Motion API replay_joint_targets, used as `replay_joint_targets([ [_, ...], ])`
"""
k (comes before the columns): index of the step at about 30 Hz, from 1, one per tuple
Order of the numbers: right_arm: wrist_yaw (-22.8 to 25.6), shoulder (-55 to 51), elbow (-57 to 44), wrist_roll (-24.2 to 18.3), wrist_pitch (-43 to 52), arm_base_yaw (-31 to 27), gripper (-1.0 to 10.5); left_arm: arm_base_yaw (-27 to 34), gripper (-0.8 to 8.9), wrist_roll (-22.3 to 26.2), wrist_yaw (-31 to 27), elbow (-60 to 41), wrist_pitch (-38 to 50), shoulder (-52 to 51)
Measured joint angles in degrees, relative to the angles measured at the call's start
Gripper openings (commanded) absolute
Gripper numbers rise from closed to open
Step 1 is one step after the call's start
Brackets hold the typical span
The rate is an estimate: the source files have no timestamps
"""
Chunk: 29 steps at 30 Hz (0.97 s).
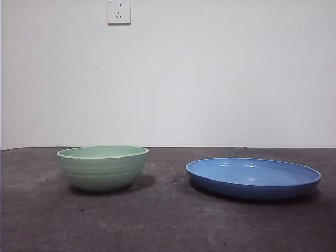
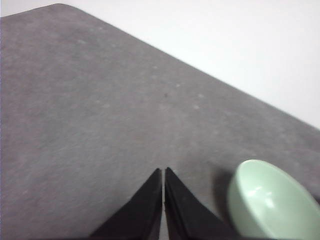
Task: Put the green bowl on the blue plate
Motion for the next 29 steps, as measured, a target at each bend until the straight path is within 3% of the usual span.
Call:
replay_joint_targets([
  [9, 0.2, 0.7, 12.0, 1.5, -0.8, 0.0, 0.1, 0.0, 0.1, -1.7, 0.6, 13.0, -6.5, 5.2],
  [15, -0.1, 7.4, 22.6, 0.7, -7.9, 0.0, 0.1, 0.0, 0.1, 0.9, 5.0, 23.5, -12.2, 13.5],
  [20, -3.0, 16.1, 32.5, -2.6, -18.0, 0.0, 0.1, 0.0, 0.1, 5.5, 10.2, 31.7, -18.3, 21.8],
  [29, -13.2, 33.4, 49.0, -11.3, -38.6, 0.0, 0.1, 0.0, 0.09, 14.5, 21.5, 42.6, -30.9, 35.6],
])
